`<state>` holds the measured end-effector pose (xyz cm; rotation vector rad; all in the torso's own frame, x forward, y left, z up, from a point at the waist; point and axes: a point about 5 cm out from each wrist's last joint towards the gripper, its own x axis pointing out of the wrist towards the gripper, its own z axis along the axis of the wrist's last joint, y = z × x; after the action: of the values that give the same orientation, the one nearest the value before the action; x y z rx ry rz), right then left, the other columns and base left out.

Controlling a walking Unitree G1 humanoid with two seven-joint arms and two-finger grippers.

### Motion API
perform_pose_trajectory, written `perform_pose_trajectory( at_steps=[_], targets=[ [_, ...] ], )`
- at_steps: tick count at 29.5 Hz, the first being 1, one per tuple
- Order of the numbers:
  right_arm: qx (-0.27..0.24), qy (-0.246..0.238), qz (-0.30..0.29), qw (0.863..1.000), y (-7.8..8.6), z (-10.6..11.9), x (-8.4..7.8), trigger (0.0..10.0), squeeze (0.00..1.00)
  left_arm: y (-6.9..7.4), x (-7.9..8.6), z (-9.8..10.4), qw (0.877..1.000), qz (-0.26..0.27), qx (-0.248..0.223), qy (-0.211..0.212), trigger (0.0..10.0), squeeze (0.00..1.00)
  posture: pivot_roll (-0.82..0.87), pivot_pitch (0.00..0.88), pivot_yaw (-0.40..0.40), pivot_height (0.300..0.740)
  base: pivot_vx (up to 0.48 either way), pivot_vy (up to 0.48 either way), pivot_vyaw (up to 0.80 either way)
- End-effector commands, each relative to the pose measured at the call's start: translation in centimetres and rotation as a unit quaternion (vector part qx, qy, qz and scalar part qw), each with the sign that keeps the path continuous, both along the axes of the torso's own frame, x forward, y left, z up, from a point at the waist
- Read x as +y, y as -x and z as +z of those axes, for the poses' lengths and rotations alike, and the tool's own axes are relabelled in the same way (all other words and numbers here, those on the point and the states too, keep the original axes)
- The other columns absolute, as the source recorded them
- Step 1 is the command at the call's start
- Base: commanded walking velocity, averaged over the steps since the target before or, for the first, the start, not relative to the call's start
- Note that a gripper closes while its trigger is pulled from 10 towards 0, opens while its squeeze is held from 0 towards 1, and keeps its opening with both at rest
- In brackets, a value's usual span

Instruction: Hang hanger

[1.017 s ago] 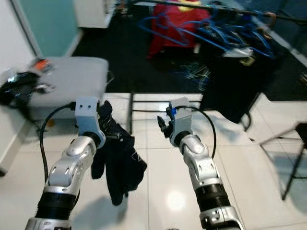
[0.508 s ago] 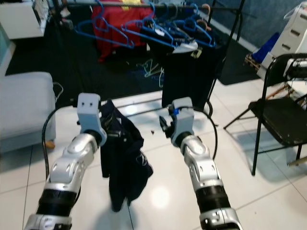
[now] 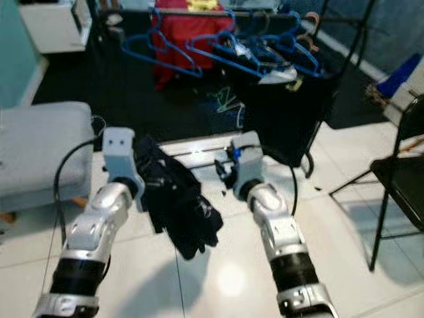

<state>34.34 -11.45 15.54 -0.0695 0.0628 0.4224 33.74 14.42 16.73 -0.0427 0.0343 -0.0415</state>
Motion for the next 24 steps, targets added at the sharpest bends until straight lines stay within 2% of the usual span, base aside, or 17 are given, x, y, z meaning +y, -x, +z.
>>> perform_pose_trajectory(
  at_steps=[1, 4, 11, 13, 16, 24],
  targets=[
    [0.010, 0.004, -0.005, 1.000, 0.09, -0.44, -0.34, 10.0, 0.00, 0.09, -0.17, 0.30, 1.000, -0.004, -0.009, 0.002, 10.0, 0.00, -0.03, 0.109, -0.072, 0.740, 0.289, 0.000, 0.80],
    [0.002, 0.013, -0.005, 1.000, 0.03, -0.32, -0.47, 10.0, 0.00, 0.11, -0.36, 0.36, 1.000, -0.007, -0.010, 0.004, 10.0, 0.00, -0.03, 0.106, -0.072, 0.740, 0.282, 0.000, 0.48],
    [-0.003, -0.014, -0.027, 1.000, -0.17, -0.01, -0.87, 10.0, 0.00, 0.11, -0.55, 0.58, 1.000, -0.010, -0.014, 0.007, 10.0, 0.00, -0.04, 0.101, -0.069, 0.740, 0.287, 0.000, 0.00],
    [-0.007, -0.011, -0.029, 0.999, -0.23, 0.08, -0.91, 10.0, 0.00, 0.09, -0.57, 0.62, 1.000, -0.010, -0.014, 0.008, 10.0, 0.00, -0.04, 0.100, -0.068, 0.740, 0.292, 0.000, 0.00],
    [-0.035, 0.028, -0.039, 0.998, -0.36, 0.29, -1.02, 10.0, 0.00, 0.04, -0.67, 0.69, 1.000, -0.014, -0.015, 0.009, 10.0, 0.00, -0.04, 0.102, -0.068, 0.740, 0.300, 0.000, 0.00],
    [-0.033, 0.035, -0.036, 0.998, -0.33, 0.20, -1.19, 10.0, 0.00, 0.10, -0.80, 0.62, 1.000, -0.017, -0.014, 0.011, 10.0, 0.00, -0.04, 0.103, -0.067, 0.740, 0.304, 0.000, 0.00]
  ],
)
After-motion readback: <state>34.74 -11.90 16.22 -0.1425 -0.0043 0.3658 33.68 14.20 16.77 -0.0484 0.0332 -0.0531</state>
